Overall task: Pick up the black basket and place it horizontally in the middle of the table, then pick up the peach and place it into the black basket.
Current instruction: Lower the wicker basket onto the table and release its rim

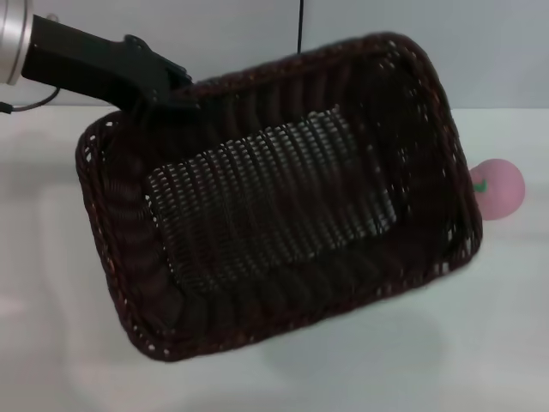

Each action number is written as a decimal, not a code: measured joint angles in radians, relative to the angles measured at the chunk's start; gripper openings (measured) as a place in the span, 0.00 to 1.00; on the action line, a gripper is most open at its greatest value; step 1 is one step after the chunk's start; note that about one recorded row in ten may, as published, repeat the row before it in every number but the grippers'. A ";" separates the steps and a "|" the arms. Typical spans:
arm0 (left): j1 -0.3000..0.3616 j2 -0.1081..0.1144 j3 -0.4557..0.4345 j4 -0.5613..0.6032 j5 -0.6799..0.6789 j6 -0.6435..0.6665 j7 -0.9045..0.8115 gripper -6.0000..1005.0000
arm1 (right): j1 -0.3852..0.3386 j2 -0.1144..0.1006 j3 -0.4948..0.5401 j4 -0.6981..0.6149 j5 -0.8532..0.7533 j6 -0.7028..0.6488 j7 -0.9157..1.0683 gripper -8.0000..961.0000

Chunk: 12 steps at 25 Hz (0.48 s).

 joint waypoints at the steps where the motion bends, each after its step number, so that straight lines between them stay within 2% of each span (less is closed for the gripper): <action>1: 0.000 0.000 0.000 0.000 0.000 0.000 0.000 0.19 | 0.000 0.000 0.000 0.000 0.000 0.000 0.000 0.73; 6: -0.037 -0.002 0.011 -0.068 0.023 0.048 0.090 0.19 | -0.001 0.001 0.003 0.015 0.000 -0.005 0.001 0.73; 12: -0.061 -0.011 0.026 -0.133 0.049 0.036 0.161 0.19 | -0.002 0.001 0.003 0.020 0.000 -0.007 0.002 0.73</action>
